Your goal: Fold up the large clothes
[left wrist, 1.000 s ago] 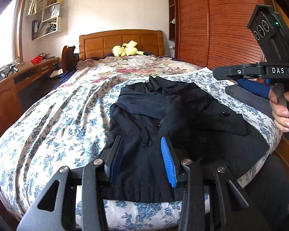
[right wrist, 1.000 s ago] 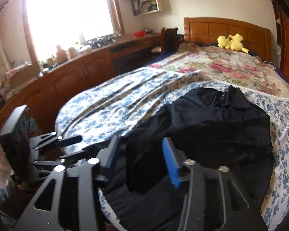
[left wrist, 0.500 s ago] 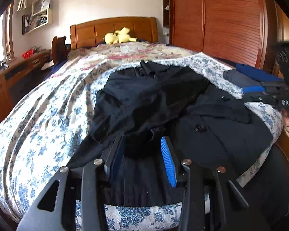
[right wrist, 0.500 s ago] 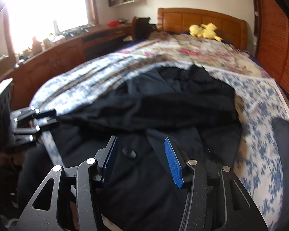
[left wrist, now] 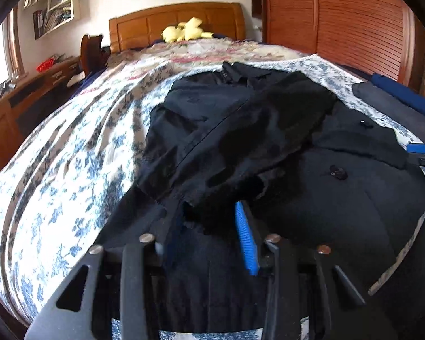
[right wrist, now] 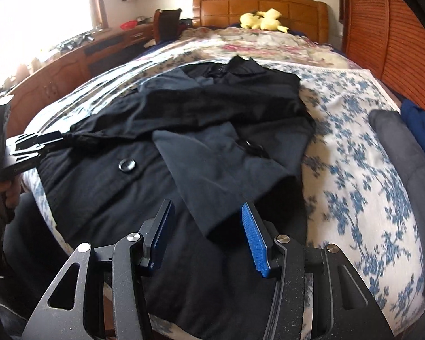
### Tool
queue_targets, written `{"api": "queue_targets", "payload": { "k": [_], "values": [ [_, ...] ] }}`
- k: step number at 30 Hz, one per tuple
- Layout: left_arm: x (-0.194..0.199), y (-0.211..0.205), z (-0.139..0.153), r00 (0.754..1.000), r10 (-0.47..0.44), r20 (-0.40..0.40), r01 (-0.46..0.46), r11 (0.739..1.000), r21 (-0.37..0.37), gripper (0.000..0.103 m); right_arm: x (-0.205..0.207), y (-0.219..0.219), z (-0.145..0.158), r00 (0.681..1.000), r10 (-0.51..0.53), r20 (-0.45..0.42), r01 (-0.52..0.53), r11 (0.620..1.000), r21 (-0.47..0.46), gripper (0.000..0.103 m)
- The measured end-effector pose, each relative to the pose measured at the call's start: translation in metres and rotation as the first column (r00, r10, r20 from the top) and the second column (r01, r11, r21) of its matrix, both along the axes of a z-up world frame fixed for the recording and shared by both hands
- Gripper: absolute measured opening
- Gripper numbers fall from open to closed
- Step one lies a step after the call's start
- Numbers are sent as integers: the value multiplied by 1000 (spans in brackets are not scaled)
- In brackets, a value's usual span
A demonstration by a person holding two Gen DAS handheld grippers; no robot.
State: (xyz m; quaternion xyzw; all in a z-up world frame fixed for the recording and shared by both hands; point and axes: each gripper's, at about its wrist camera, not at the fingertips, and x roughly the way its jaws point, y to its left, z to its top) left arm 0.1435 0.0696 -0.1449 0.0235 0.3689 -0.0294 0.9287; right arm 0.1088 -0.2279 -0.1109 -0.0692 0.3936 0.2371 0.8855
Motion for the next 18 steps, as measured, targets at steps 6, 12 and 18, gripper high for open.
{"api": "queue_targets", "payload": {
  "k": [6, 12, 18],
  "values": [
    [-10, 3, 6, 1000, -9, 23, 10, 999, -34, 4, -2, -17, -6, 999, -35, -27, 36, 999, 32, 50],
    [-33, -3, 32, 997, -22, 77, 23, 1000, -11, 4, -10, -26, -6, 998, -53, -23, 54, 998, 41, 50],
    [-52, 9, 49, 993, 7, 120, -7, 1000, -4, 15, -18, -32, -6, 998, -65, -18, 66, 997, 34, 50]
  ]
}}
